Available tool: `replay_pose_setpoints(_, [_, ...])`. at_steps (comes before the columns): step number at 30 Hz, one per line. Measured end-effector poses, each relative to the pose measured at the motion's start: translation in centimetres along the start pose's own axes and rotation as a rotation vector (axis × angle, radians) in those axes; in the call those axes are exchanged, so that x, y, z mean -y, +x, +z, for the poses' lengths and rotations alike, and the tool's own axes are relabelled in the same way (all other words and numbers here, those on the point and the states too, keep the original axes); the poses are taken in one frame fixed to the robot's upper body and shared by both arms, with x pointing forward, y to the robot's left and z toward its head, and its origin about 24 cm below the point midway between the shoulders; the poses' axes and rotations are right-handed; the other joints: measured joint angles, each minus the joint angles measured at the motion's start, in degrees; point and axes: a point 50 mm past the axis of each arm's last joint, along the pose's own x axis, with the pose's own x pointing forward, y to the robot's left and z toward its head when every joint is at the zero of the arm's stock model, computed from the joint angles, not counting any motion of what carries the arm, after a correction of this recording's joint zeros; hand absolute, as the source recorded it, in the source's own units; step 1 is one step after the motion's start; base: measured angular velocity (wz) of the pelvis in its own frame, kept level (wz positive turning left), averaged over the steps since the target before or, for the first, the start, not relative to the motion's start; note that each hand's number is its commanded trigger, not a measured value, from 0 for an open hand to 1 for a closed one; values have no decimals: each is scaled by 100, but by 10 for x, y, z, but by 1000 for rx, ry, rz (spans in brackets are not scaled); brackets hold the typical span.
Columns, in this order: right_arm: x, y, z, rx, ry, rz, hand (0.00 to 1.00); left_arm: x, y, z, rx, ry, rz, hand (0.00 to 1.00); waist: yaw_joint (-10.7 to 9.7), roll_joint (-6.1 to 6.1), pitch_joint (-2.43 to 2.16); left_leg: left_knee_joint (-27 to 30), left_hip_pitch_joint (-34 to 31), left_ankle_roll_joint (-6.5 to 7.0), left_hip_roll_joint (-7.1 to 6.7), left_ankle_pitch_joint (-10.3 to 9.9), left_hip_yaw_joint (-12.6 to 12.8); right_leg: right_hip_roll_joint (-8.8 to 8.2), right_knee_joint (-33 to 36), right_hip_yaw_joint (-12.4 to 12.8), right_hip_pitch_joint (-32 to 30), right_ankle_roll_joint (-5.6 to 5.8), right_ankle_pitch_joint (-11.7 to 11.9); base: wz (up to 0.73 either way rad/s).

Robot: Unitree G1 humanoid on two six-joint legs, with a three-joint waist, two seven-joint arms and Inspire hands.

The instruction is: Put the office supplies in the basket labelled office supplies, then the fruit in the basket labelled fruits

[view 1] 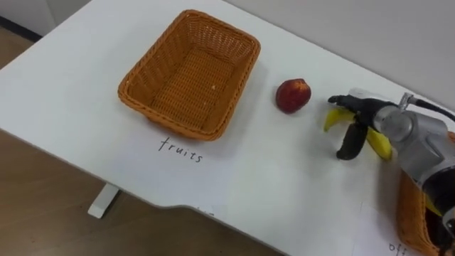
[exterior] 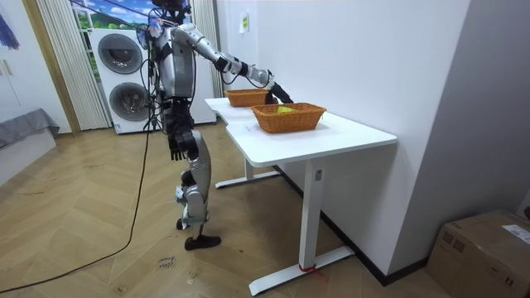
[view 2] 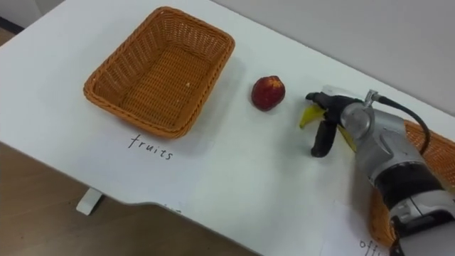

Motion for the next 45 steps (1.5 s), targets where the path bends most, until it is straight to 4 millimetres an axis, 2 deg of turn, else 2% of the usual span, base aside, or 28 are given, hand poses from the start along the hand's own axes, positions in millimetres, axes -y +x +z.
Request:
replay_pose_setpoints(6, [-7,1,-5,-30,-4,68,0,-3,0,-2,-11,23,6,0,62,-17,17,67,16,3,-11,-11,-77,11,-86,-16,112,16,18,8])
replay_pose_setpoints(7, [-6,1,-7,-40,-2,72,0,-3,0,-1,-9,28,4,0,112,5,33,76,16,2,-12,-10,-95,15,-88,-15,121,10,28,0])
replay_pose_setpoints(8, [-6,0,-8,-44,-2,73,18,-3,0,-1,-9,30,3,0,132,18,43,80,18,2,-12,-10,-97,15,-88,-16,128,9,29,0])
replay_pose_setpoints(9, [-5,0,-10,-50,-3,75,67,-3,0,-1,-8,35,1,0,161,41,61,85,21,0,-13,-10,-103,15,-87,-15,137,8,29,0])
replay_pose_setpoints(10, [-4,-1,-11,-56,-4,78,67,-3,0,0,-6,37,0,0,175,54,70,87,19,-1,-13,-9,-106,16,-86,-19,138,5,31,0])
replay_pose_setpoints(11, [-4,-1,-11,-59,-3,78,100,-3,0,0,-6,37,0,0,189,56,72,87,18,-2,-12,-9,-106,17,-85,-20,138,3,32,0])
replay_pose_setpoints(19, [6,-4,-21,-107,-15,34,100,-2,1,-3,-32,68,-2,0,318,56,72,101,27,-8,-15,-7,-169,20,-91,-97,180,-2,37,5])
replay_pose_setpoints(31, [1,-5,-25,-133,-22,130,100,-3,1,0,-31,70,3,0,298,12,39,102,25,-12,-10,-4,-164,14,-86,-118,172,-2,38,0])
replay_pose_setpoints(45, [0,-6,-22,-121,-24,160,100,-2,1,-1,-34,76,1,0,287,-48,53,100,19,-18,-9,0,-154,15,-85,-137,170,-5,41,0])
